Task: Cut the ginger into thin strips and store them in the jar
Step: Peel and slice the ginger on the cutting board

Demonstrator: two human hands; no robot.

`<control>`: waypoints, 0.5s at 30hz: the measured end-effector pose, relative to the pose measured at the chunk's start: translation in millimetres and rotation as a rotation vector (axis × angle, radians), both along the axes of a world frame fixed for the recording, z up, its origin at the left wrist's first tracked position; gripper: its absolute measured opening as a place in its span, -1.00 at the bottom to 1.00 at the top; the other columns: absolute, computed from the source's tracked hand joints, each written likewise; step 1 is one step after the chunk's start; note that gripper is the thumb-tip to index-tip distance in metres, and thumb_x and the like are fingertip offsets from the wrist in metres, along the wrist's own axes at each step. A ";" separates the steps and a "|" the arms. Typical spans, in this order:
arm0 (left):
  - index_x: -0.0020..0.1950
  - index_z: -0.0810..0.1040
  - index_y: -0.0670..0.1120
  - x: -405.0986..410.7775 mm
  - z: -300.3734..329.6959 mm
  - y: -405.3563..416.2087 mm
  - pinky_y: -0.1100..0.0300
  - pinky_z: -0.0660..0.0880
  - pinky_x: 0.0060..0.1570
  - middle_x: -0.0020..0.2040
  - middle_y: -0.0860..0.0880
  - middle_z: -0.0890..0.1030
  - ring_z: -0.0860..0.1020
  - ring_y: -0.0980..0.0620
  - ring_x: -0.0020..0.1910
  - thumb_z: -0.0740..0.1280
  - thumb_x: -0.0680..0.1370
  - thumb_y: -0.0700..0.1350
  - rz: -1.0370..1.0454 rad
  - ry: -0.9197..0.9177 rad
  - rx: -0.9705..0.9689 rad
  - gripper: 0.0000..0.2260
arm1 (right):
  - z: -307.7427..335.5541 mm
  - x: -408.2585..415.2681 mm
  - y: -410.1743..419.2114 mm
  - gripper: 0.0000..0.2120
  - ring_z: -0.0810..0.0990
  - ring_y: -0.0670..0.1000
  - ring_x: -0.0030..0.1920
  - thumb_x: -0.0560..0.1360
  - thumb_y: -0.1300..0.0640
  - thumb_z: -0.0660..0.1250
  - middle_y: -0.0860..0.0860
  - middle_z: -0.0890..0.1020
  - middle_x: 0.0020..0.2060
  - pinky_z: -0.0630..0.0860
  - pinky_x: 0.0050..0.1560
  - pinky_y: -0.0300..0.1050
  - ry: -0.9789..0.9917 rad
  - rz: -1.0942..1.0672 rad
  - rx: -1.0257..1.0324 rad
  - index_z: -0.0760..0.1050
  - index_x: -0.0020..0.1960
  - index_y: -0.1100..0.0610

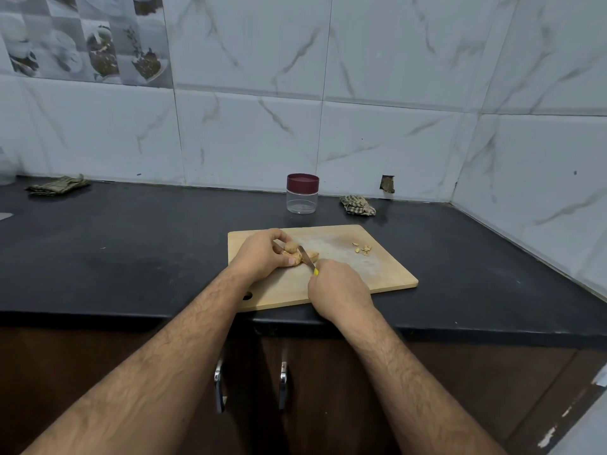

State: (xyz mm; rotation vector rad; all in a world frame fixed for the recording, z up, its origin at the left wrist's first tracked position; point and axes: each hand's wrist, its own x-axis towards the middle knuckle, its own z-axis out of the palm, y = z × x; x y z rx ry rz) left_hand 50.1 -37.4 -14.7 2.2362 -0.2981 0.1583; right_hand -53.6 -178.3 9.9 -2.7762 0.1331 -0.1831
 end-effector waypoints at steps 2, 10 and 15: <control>0.03 0.58 0.07 -0.5 0.4 -0.4 0.20 0.43 -0.18 -0.12 0.00 0.66 0.56 0.07 -0.15 0.56 0.41 -0.11 0.006 0.000 -0.006 -0.73 | 0.7 -0.9 1.7 -0.74 0.55 0.09 0.11 0.61 0.17 0.16 0.05 0.59 0.11 0.40 -0.09 -0.09 0.001 0.001 0.000 0.48 0.25 0.07; -0.01 0.60 0.04 0.6 1.4 -0.5 0.24 0.38 -0.24 -0.16 0.06 0.64 0.56 0.11 -0.17 0.58 0.40 -0.10 0.030 0.022 0.000 -0.76 | 4.5 -2.9 10.9 -0.68 0.54 0.10 0.19 0.58 0.25 0.15 0.08 0.57 0.17 0.40 -0.04 -0.08 0.017 -0.016 -0.018 0.45 0.29 0.11; -0.03 0.60 0.03 1.6 1.7 -0.7 0.26 0.40 -0.22 -0.18 0.08 0.62 0.56 0.11 -0.17 0.57 0.40 -0.11 0.037 0.028 -0.005 -0.77 | 6.1 0.9 13.2 -0.68 0.54 0.11 0.19 0.58 0.25 0.15 0.07 0.56 0.18 0.41 -0.06 -0.08 0.024 -0.025 -0.037 0.45 0.30 0.11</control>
